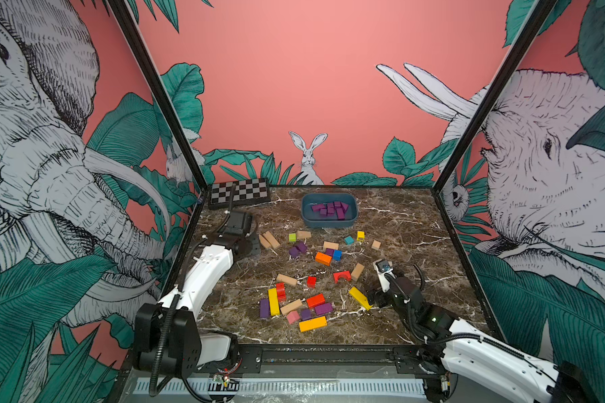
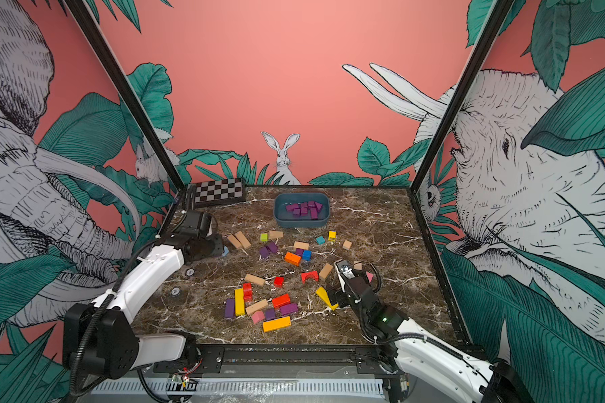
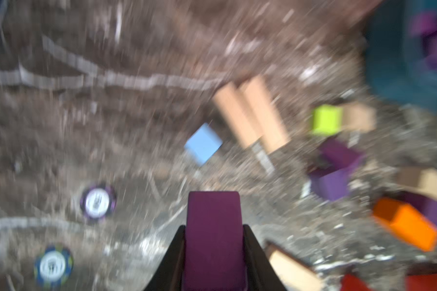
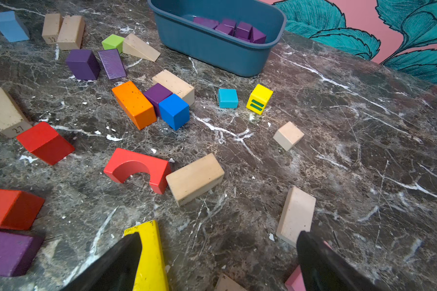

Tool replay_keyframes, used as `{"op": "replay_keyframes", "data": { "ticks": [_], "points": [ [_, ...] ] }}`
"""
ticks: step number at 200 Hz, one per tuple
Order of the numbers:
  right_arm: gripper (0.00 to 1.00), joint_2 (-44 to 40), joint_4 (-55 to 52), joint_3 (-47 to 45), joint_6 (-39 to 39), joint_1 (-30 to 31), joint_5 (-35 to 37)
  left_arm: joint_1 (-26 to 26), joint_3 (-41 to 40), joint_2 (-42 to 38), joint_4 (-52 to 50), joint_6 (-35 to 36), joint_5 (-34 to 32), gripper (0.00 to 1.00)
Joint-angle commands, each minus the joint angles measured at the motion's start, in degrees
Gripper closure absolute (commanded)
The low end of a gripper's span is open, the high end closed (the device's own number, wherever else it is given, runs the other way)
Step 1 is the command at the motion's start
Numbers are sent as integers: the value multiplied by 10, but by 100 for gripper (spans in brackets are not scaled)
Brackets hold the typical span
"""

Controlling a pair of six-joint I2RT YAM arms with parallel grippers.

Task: Pick purple bricks into the storage bin
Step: Pick up the building block from the center of the board, then place the building block in the storage box.

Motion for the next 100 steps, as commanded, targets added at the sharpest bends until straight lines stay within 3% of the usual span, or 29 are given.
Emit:
{"op": "replay_keyframes", "data": {
  "ticks": [1,77,90,100],
  "points": [
    [2,-1,19,0,-3,3,-2,-27,104,71,-14,61,2,100],
    [2,10,18,3,1,3,8,-109,591,430,-115,111,88,99],
    [2,14,18,5,3,3,10,-125,701,494,-184,132,47,96],
    [2,16,17,6,3,3,10,-127,759,534,-202,139,51,96]
  ]
}}
